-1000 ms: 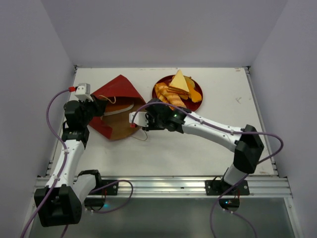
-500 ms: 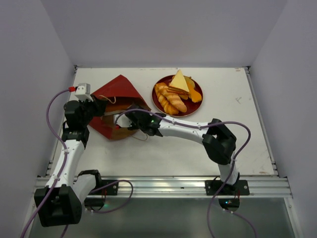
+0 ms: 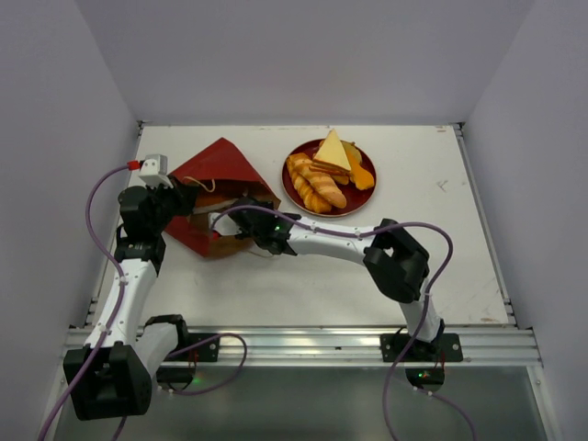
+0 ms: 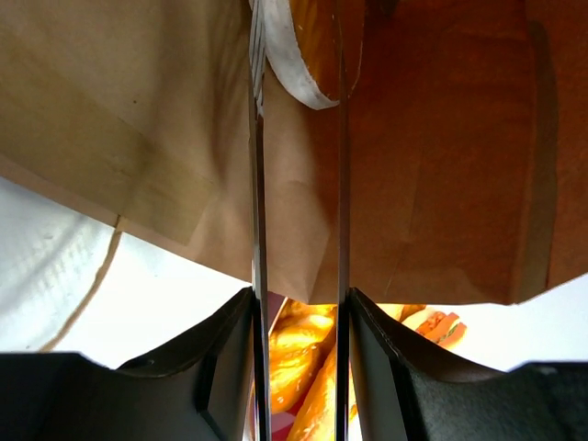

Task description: Take the fake bread out of the paper bag

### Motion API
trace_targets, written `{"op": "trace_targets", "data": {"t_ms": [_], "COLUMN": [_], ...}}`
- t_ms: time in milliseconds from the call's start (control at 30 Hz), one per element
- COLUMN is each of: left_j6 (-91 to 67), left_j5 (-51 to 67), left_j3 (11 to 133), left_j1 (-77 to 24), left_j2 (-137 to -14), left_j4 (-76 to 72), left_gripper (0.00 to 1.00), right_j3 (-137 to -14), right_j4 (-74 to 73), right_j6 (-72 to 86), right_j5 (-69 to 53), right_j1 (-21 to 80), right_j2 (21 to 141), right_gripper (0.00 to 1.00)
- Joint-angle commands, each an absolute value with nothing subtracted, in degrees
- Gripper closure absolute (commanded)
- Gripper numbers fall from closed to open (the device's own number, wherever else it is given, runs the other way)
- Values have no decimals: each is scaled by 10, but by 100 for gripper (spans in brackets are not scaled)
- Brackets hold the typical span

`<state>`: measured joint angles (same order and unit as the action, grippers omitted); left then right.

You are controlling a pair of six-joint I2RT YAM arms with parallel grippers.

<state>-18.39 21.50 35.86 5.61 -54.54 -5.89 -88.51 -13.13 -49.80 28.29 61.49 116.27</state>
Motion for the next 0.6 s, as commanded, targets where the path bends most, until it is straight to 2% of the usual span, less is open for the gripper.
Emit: {"op": "trace_targets", "data": {"t_ms": [0,167,267,400,500,567], "left_j6": [-180,-180,-179,-179,-179,-179], "left_j5": [225,225,225,225,224,223], "left_j3": [359,359,359,359,359,359], "left_j1": [59,59,59,59,59,59], "left_j2": [-536,-536,-535,-535,-535,-535], "left_j4": [-69,-69,-69,-69,-69,-69], "left_gripper": [91,91,91,91,91,91], "right_j3": [-909,-918,-922,-925,-918,-918], "right_j4": [-94,-101,-112,-131,-136,-150], "right_j6": [-532,-535,-530,-517,-508,-493], "right_j5": [318,323,320,306,298,286], "right_j1": [619,619,619,619,618,616], "right_j2": [1175,1198,1203,1194,1173,1160], "right_gripper": [55,55,61,86,96,99]}}
